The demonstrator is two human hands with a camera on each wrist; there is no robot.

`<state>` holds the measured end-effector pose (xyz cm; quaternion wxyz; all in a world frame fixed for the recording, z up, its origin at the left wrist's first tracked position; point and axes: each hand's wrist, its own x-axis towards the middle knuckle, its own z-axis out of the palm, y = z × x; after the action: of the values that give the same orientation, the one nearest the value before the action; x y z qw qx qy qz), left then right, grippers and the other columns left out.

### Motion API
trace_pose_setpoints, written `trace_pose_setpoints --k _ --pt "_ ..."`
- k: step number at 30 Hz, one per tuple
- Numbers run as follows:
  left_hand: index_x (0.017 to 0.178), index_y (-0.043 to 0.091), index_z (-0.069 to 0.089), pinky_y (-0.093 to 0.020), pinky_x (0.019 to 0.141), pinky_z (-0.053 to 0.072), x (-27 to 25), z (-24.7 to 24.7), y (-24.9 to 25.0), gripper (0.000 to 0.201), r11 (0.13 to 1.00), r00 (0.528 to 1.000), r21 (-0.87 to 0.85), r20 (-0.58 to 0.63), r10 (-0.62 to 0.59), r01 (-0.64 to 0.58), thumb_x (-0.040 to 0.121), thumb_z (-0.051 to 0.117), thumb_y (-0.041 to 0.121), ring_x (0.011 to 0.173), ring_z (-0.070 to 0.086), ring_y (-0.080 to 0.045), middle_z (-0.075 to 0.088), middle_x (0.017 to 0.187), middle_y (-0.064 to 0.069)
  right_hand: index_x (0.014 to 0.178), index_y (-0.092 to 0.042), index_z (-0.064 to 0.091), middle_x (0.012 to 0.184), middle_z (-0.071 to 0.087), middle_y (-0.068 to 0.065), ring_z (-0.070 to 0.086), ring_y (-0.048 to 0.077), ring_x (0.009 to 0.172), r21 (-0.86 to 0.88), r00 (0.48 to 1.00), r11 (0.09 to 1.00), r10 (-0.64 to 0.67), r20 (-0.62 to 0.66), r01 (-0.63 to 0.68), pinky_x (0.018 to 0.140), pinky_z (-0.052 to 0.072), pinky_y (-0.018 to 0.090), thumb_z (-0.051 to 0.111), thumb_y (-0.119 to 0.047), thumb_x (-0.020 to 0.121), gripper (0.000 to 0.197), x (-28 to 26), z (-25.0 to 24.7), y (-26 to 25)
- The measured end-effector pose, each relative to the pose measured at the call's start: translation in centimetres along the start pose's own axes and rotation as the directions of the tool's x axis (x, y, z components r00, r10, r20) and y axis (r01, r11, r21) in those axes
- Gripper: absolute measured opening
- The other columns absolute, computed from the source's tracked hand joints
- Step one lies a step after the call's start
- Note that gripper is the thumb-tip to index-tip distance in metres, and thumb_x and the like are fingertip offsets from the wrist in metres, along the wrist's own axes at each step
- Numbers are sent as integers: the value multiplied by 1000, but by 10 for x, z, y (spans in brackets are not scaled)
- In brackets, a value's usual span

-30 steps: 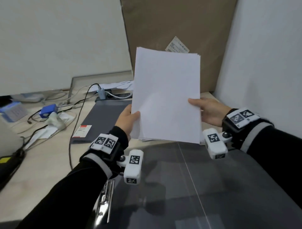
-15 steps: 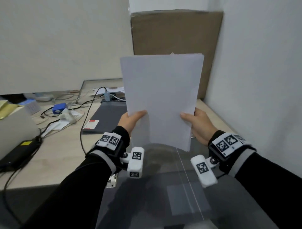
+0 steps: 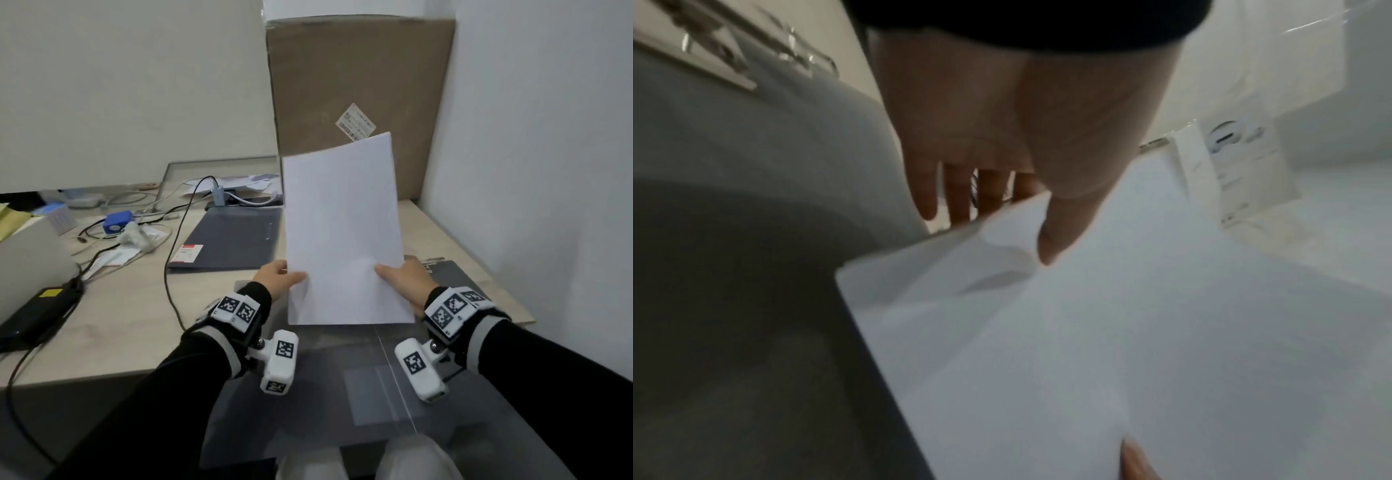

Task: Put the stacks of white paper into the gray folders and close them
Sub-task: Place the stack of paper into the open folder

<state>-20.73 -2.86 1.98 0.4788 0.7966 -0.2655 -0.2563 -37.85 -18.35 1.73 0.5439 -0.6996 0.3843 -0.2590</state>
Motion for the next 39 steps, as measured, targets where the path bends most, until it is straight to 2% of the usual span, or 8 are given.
trace_pose_setpoints --k 5,9,15,20,25,34,36,39 --pt "134 5 49 -26 105 36 -18 -9 -19 46 949 998 314 60 -28 7 90 57 17 128 50 -24 52 139 -10 119 10 57 124 60 26 56 39 118 -277 977 940 213 17 -200 101 46 44 59 -10 89 37 -8 -22 30" --pt "137 11 49 -29 109 35 -39 -5 -32 48 767 970 640 211 -120 -44 93 53 28 130 48 -25 49 143 -7 121 6 57 128 57 25 54 38 120 -373 953 884 303 0 -281 96 47 40 60 -12 88 38 -20 -30 54" --pt "150 20 23 -36 122 14 -43 16 -37 63 622 933 769 318 -170 -148 94 48 37 148 15 -26 8 161 -7 117 9 57 126 57 27 55 39 119 -424 956 860 286 -60 -284 97 45 40 59 -13 88 35 -21 -42 53" --pt "152 24 14 -38 122 6 -34 43 -24 67 578 919 787 362 -154 -213 94 45 41 150 4 -26 2 162 -2 121 16 51 131 54 25 52 35 121 -464 946 824 289 -150 -325 91 41 31 52 -16 94 42 -19 -66 43" --pt "151 20 18 -35 122 9 -23 68 -6 67 611 922 765 360 -141 -206 94 46 38 149 9 -25 6 161 -6 122 12 53 132 53 26 50 35 124 -448 938 824 306 -163 -347 86 39 29 50 -19 95 41 -18 -86 39" --pt "128 5 57 -22 102 39 -20 29 1 42 953 995 285 52 87 -98 88 47 0 123 54 -22 57 134 -10 127 5 53 132 56 19 53 36 122 -302 939 891 339 -51 -338 102 42 40 64 -15 86 47 -27 -70 33" --pt "126 5 58 -22 92 40 -22 14 -3 40 960 998 273 -14 64 -57 88 47 -1 115 57 -24 60 129 -12 131 7 48 135 53 14 51 31 121 -286 928 890 371 -1 -356 104 37 36 64 -15 87 52 -34 -59 32" --pt "130 3 53 -30 105 38 -25 -1 -18 41 955 997 291 -61 -45 61 89 50 1 125 52 -28 55 135 -16 132 8 45 137 50 15 47 32 126 -296 912 875 409 32 -382 107 33 38 63 -14 88 52 -45 -41 32"
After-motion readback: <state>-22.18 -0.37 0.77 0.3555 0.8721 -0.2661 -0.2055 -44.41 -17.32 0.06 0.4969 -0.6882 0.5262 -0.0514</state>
